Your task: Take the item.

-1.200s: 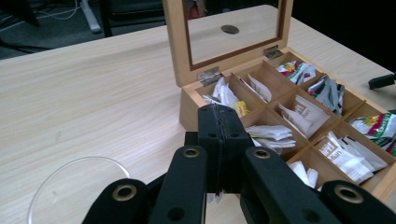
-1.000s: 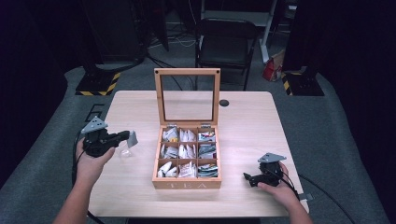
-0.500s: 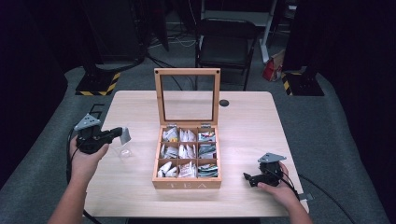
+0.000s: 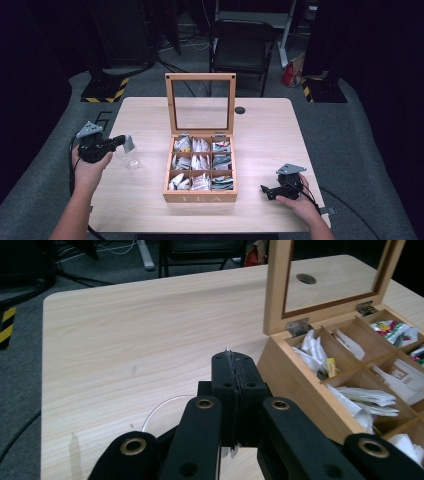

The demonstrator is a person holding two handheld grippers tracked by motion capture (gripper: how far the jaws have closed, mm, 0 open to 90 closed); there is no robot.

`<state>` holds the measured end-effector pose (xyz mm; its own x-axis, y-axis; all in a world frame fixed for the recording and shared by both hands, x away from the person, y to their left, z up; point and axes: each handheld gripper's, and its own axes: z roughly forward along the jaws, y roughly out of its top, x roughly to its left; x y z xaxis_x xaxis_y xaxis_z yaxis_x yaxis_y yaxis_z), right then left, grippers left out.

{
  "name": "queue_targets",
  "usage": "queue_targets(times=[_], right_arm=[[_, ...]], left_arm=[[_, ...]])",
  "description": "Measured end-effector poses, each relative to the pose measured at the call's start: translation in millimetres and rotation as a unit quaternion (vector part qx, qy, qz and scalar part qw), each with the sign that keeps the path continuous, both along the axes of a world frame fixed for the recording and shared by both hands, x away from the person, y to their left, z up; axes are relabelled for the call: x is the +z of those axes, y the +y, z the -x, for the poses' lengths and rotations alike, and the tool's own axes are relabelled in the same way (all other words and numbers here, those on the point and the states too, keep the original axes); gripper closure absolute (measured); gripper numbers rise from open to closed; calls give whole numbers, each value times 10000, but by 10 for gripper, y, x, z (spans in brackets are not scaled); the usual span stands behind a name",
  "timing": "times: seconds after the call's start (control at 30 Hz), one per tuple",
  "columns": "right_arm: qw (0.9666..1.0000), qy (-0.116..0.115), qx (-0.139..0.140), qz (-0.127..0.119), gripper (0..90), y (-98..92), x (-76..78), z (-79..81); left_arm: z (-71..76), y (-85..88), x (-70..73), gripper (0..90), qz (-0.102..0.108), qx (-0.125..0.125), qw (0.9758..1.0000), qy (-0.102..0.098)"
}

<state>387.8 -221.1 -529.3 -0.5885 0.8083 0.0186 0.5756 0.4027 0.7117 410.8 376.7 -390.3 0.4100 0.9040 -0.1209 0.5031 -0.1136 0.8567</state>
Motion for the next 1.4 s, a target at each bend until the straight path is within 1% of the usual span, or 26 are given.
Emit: queue_targets(times=[0.07, 0.17, 0.23, 0.27, 0.43, 0.47, 0.7, 0.77, 0.83, 0.9, 0.93, 0.97, 1.0, 1.13, 1.17, 1.23, 1.27, 1.3, 1.4], right_arm=[[10000, 0, -8, 9, 0, 0, 1, 1], [10000, 2, -1, 0, 0, 0, 0, 0], [10000, 0, -6, 8, 0, 0, 1, 1], [10000, 7, 0, 11, 0, 0, 2, 0], [10000, 5, 2, 0, 0, 0, 1, 0], [10000, -3, -8, 7, 0, 0, 0, 0], [10000, -1, -7, 8, 0, 0, 0, 0], [10000, 2, 10, 33, 0, -4, 1, -1], [10000, -20, -19, 34, 0, 0, -2, -2], [10000, -13, -9, 29, 0, -1, -1, -1], [10000, -5, 4, 19, 0, -2, 0, -1], [10000, 10, 12, 15, 0, -3, 1, -1], [10000, 14, 6, 6, 0, -1, 2, 0], [10000, -2, -6, 9, 0, 0, 0, 0], [10000, -1, -7, 7, 0, 0, 1, 0], [10000, -1, -6, 8, 0, 0, 1, 0], [10000, -21, -21, 36, 0, 0, -2, -2], [10000, -13, -9, 32, 0, -1, -1, -1], [10000, 19, 11, 1, 0, -2, 2, 0]], left_arm=[[-12, 27, -20, 896, -16, 33, 10000, 45], [-33, 56, -63, 895, -6, 121, 9999, 37], [-43, 74, -81, 895, -16, 143, 9999, 84], [-48, 75, -91, 895, 1, 170, 9998, 58], [-70, 94, -133, 895, -11, 193, 9997, 112], [-77, 93, -145, 895, -4, 216, 9997, 91], [-104, 98, -214, 895, -46, 246, 9996, 144], [-113, 103, -239, 895, -73, 257, 9995, 192], [-121, 107, -255, 895, -58, 273, 9994, 210], [-133, 107, -271, 895, -72, 283, 9993, 245], [-138, 102, -281, 895, -66, 305, 9993, 228], [-144, 103, -291, 895, -80, 291, 9992, 272], [-147, 100, -303, 895, -71, 305, 9992, 261], [-147, 104, -337, 895, -76, 287, 9991, 318], [-147, 97, -355, 895, -65, 317, 9991, 285], [-141, 104, -364, 895, -74, 283, 9990, 345], [-142, 102, -376, 895, -72, 296, 9990, 324], [-140, 103, -381, 895, -65, 293, 9989, 358], [-142, 105, -388, 895, -95, 287, 9988, 377]])
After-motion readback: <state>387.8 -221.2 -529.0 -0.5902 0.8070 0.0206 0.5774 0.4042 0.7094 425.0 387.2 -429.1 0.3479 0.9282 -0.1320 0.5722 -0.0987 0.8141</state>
